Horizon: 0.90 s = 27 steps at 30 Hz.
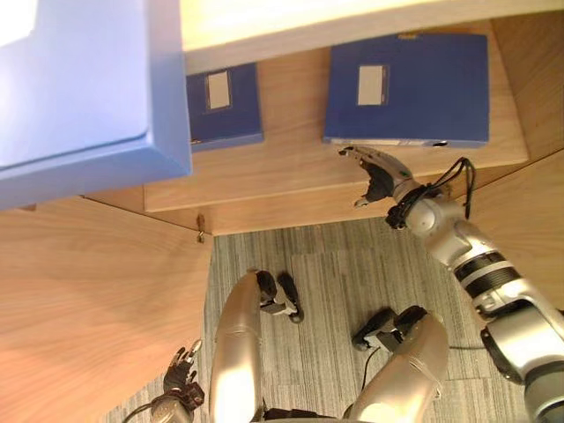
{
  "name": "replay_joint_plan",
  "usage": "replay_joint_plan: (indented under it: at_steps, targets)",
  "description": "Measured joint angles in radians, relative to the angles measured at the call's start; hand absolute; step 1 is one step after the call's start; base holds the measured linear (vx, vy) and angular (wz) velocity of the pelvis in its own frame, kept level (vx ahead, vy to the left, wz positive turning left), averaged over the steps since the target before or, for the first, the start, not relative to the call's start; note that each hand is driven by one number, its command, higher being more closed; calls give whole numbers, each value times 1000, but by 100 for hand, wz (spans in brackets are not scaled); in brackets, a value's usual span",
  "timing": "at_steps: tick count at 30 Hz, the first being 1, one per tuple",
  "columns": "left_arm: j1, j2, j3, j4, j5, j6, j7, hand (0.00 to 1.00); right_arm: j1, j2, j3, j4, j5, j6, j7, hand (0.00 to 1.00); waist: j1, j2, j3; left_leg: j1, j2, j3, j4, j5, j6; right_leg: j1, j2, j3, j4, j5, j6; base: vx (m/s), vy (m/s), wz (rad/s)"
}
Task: Walk over to the cabinet, pick up the folder, carry it to the office cabinet, place the folder inside the office cabinet, then close the office cabinet door
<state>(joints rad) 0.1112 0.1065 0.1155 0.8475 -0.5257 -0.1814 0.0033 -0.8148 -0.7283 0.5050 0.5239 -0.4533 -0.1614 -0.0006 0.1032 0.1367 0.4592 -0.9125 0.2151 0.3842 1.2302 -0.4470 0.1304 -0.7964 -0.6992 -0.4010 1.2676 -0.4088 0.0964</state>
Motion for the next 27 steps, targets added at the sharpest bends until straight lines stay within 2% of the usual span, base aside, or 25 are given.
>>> replay_joint_plan:
  at_steps: [5, 8, 13, 14, 19, 22, 27]
  targets:
    - [0, -5, 1, -91, -22, -4, -8, 0, -56, -28, -1, -31, 1, -9, -1, 0, 6, 2, 0, -68, 8, 6, 3, 20, 23, -81, -1, 10, 18, 2, -5, 0, -29, -1]
    - [0, -14, 4, -143, -22, -7, -9, 0, -80, -38, -1, -32, 1, -20, 5, 0, 13, 3, 0, -89, 13, 8, 8, 20, 22, -109, 1, 18, 28, -3, -11, -9, -60, -4]
    - [-2, -28, 10, -203, -24, -8, -9, 0, -154, -43, 0, -15, 8, -20, 14, 0, 15, 4, 1, -144, 21, 5, 15, 24, 5, -165, 2, 20, 39, -4, -17, -32, -40, 0]
    - [-1, -33, 22, -212, -25, -7, -8, 0, -170, -43, -1, 2, 39, -20, 16, 0, 18, 4, 1, -151, 20, 3, 13, 25, 3, -170, 2, 19, 39, -4, -17, -32, -21, 2]
    - [-2, -67, 81, -257, -25, -2, 7, 0, -262, -33, 0, 101, 40, -19, 29, 0, 31, 4, 1, -155, 12, 9, -10, 36, -15, -181, -1, 18, 22, -2, -18, -35, -13, 2]
    - [-1, -87, 109, -310, -25, 15, 12, 0, -325, -32, -3, 161, 40, -15, 43, 0, 41, 4, 1, -157, 7, 12, -36, 52, -30, -183, 0, 9, 3, 7, -21, -34, -15, 3]
    - [2, -127, 124, -418, -21, 48, 12, 0, -367, -34, -7, 202, 24, -14, 73, 0, 35, 3, 0, -162, -3, 2, -77, 89, -33, -170, 1, -24, -21, 21, -33, -32, -38, 10]
